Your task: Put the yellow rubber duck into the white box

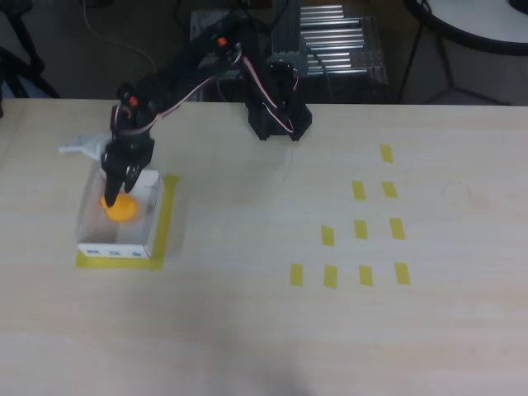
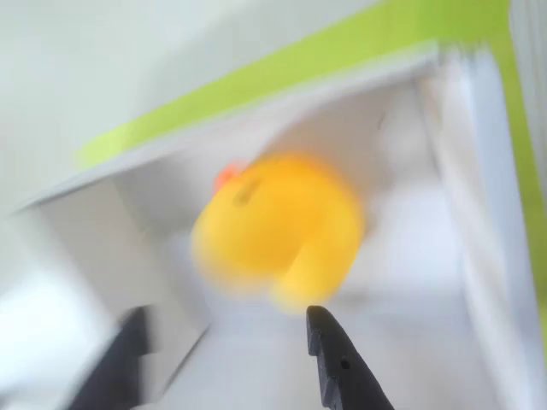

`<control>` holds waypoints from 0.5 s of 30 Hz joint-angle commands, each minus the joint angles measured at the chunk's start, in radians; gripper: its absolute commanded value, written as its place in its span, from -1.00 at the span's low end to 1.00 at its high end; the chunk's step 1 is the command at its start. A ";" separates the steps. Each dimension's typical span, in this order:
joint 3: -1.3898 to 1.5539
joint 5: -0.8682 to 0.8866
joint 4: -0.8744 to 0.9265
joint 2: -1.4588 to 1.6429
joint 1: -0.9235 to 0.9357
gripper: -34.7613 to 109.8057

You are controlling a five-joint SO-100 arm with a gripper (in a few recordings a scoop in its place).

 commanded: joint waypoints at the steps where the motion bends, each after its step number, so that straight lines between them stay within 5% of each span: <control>1: -0.189 0.118 0.172 0.469 -0.129 -0.50; 7: -0.147 0.397 0.264 0.976 -0.431 -0.52; 15: 0.753 0.738 0.150 1.647 -0.922 -0.52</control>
